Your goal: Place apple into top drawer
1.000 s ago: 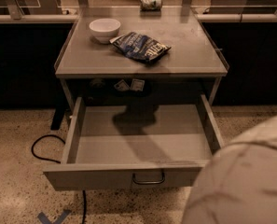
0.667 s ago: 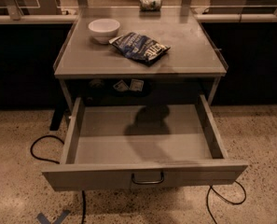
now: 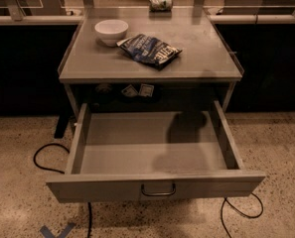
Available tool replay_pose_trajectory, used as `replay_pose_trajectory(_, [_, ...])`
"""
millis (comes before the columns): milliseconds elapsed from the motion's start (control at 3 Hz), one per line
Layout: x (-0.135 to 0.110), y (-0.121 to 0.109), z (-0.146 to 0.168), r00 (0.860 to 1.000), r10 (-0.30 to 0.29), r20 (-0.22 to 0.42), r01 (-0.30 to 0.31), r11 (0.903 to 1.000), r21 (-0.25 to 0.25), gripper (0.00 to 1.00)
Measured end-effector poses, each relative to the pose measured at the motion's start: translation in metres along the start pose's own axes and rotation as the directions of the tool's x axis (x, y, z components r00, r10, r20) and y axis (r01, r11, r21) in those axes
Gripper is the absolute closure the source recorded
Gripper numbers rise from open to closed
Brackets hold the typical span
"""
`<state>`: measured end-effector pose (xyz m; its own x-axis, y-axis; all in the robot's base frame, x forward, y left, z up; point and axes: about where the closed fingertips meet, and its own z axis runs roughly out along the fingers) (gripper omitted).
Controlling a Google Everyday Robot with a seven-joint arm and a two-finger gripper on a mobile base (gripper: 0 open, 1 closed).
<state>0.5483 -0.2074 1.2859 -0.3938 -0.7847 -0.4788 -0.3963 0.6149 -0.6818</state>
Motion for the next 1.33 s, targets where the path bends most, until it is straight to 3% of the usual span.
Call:
replay_pose_trajectory(333, [-0.007, -0.004, 0.002, 1.000, -0.003, 0.023, 0.003, 0.9998, 0.019, 1.00])
replay_pose_trajectory(667, [0.011, 0.004, 0.028, 0.999, -0.031, -0.016, 0.031, 0.9993, -0.022, 1.00])
replay_pose_trajectory(1000, [0.058, 0.044, 0.064, 0.994, -0.069, -0.085, 0.051, 0.9791, -0.197, 1.00])
replay_pose_trajectory(1333, [0.059, 0.061, 0.077, 0.995, -0.067, -0.069, 0.047, 0.9647, -0.259, 1.00])
